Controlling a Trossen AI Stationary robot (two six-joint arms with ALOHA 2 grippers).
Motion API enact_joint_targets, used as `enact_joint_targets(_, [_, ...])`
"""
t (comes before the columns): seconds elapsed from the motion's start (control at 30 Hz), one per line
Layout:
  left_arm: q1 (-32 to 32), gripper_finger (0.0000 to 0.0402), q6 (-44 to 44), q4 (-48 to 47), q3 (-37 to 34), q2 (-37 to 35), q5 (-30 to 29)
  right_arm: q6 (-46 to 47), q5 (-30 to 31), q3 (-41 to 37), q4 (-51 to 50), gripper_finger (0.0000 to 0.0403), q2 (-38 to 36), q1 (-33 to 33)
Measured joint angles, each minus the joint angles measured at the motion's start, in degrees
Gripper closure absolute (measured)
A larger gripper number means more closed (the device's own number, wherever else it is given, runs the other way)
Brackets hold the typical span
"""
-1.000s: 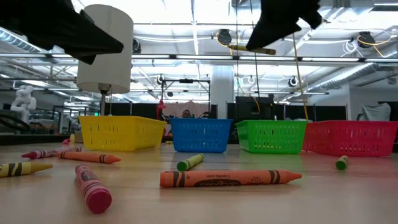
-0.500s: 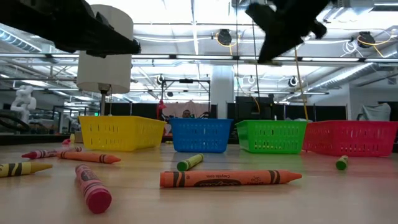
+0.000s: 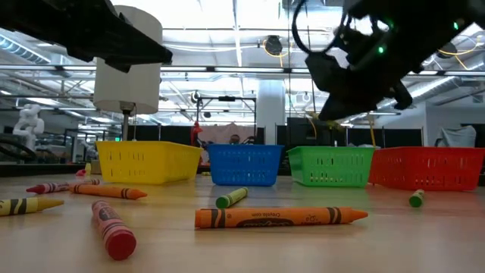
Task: Sort crayons
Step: Put the yellow crayon into the green bin
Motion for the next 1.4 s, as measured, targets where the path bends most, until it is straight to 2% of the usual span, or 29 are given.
enact_joint_targets(0.23, [0.0,0.0327,-0.1,-0.3,0.0,0.0,0.0,1.9,-0.1,-2.3,2.4,0.0401,1.3,-1.4])
enact_joint_targets(0.77, [0.0,0.0327,-1.5,-0.8,0.0,0.0,0.0,1.8,-0.3,-2.3,5.8,0.0401,5.9,-2.4])
enact_joint_targets(1.1, [0.0,0.0327,-1.5,-0.8,0.0,0.0,0.1,1.7,-0.5,-2.3,6.1,0.0400,6.1,-2.4])
enact_joint_targets(1.2, [0.0,0.0327,-1.5,-1.0,0.0,0.0,0.1,0.7,-1.8,-2.3,6.0,0.0390,6.1,-2.4])
enact_joint_targets(1.4, [0.0,0.0327,-1.5,-1.3,0.0,0.0,0.1,-0.7,-2.2,-2.3,5.3,0.0341,5.4,-2.5])
